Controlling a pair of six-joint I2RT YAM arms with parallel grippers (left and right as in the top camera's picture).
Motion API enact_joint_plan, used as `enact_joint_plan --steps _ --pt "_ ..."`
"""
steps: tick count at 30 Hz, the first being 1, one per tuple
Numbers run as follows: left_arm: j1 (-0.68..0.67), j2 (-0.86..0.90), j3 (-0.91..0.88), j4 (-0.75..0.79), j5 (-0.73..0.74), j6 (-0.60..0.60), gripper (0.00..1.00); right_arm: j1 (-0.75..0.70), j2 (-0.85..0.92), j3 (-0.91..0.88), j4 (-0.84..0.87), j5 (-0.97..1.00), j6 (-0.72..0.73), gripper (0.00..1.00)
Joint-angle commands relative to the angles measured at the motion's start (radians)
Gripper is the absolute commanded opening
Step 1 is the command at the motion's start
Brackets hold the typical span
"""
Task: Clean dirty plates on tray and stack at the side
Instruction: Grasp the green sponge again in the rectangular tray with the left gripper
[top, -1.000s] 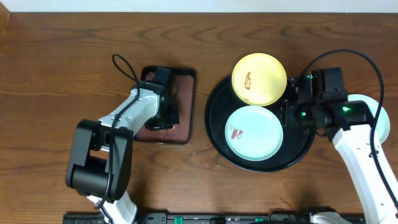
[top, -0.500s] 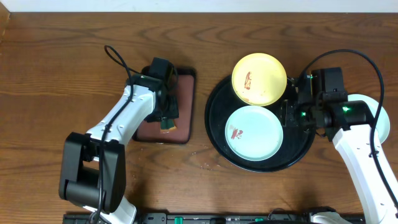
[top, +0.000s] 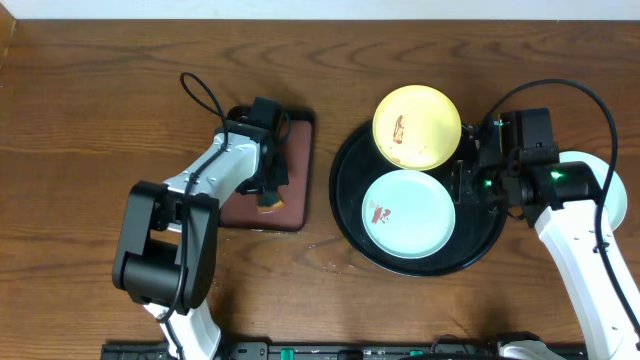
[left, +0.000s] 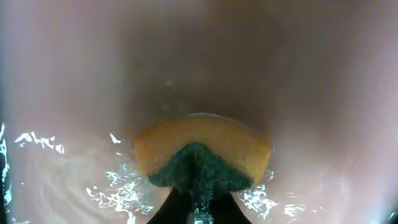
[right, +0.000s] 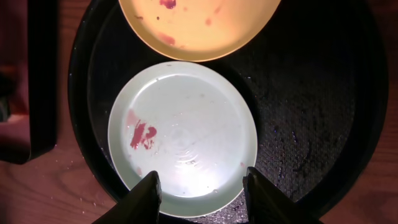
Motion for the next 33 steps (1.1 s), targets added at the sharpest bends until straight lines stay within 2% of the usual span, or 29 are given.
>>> enact_joint_plan --steps 1,2,4,5,7,12,14,17,20,22,24,28,33 --pt "0.003 -0.039 0.037 -0.056 -0.012 0.027 0.08 0.012 0.002 0.002 0.000 -0.008 -0.003 0.42" --pt "0.003 -0.058 0.047 -0.069 -0.012 0.027 0.09 0.012 0.002 0.002 0.000 -0.008 -0.003 0.42" --pt "0.003 -0.098 0.054 -0.086 -0.012 0.027 0.38 0.012 0.002 0.002 0.000 -0.008 -0.003 0.42" --pt "0.003 -0.119 0.054 -0.096 -0.012 0.027 0.43 0.012 0.002 0.002 -0.001 -0.007 -0.003 0.42" --pt "0.003 -0.143 0.053 -0.118 -0.012 0.026 0.50 0.012 0.002 0.002 -0.001 -0.007 -0.003 0.42" --pt "0.003 -0.137 0.026 -0.154 -0.011 0.023 0.51 0.012 0.002 0.002 0.000 -0.007 -0.003 0.42" --pt "0.003 -0.122 0.002 -0.151 -0.011 0.003 0.50 0.012 0.002 0.002 0.000 -0.003 -0.003 0.43" --pt "0.003 -0.097 -0.040 -0.122 0.029 -0.016 0.35 0.012 0.002 0.001 -0.001 0.000 -0.003 0.43" --pt "0.003 -0.093 -0.068 -0.077 0.033 -0.016 0.29 0.012 0.002 0.001 0.001 0.000 -0.003 0.43" --pt "0.003 -0.093 -0.091 -0.042 0.033 -0.015 0.20 0.012 0.003 0.001 0.005 0.006 -0.004 0.45" --pt "0.003 -0.093 -0.108 -0.032 0.033 -0.015 0.19 0.012 0.004 0.001 0.006 0.031 -0.003 0.46" --pt "0.003 -0.093 -0.161 -0.002 0.033 -0.015 0.08 0.012 0.016 -0.006 0.016 0.099 -0.003 0.48" --pt "0.003 -0.095 -0.187 0.040 0.033 0.008 0.07 0.012 0.072 -0.047 0.068 0.098 0.010 0.48"
